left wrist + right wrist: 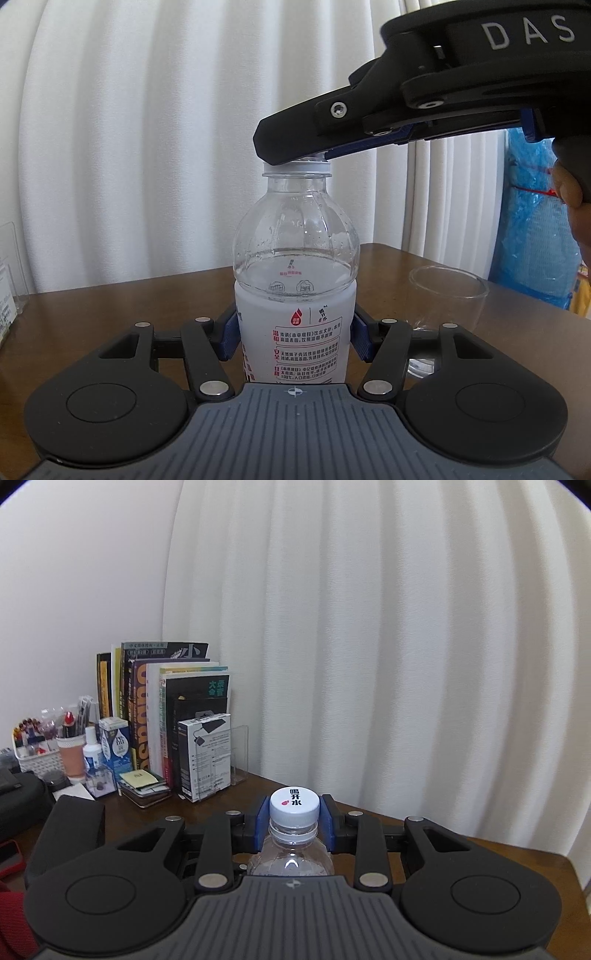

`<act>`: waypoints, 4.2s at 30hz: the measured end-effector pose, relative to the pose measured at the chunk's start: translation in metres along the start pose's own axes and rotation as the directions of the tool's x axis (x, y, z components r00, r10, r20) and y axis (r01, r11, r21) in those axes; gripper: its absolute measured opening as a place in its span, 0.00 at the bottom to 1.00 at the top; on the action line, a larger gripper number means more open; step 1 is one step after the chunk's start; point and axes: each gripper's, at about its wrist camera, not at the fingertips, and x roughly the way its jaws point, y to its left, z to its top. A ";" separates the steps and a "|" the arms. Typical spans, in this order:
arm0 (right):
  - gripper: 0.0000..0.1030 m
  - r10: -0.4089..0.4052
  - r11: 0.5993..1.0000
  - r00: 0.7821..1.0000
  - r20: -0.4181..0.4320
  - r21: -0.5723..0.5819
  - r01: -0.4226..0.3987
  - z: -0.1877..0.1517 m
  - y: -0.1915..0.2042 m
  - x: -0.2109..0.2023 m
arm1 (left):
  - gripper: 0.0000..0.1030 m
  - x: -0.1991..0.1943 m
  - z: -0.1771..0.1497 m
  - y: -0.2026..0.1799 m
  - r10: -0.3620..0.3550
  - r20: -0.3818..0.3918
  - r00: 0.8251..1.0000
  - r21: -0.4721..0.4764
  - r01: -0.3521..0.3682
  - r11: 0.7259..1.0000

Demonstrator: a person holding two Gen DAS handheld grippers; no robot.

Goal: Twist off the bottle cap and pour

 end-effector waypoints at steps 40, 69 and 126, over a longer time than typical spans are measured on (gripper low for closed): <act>0.31 0.085 0.996 0.993 -0.085 -0.027 -0.088 0.017 -0.013 0.015 | 0.57 0.007 0.002 -0.001 -0.007 -0.009 1.000 0.000 0.007 1.000; 0.41 0.079 0.997 0.996 -0.038 -0.014 -0.080 0.009 -0.015 0.011 | 0.57 0.011 -0.001 0.003 -0.009 -0.016 1.000 0.005 0.010 1.000; 0.45 0.065 0.996 0.998 0.002 -0.064 -0.064 0.008 -0.006 -0.005 | 0.57 0.012 -0.003 0.007 -0.009 -0.020 1.000 0.008 0.009 1.000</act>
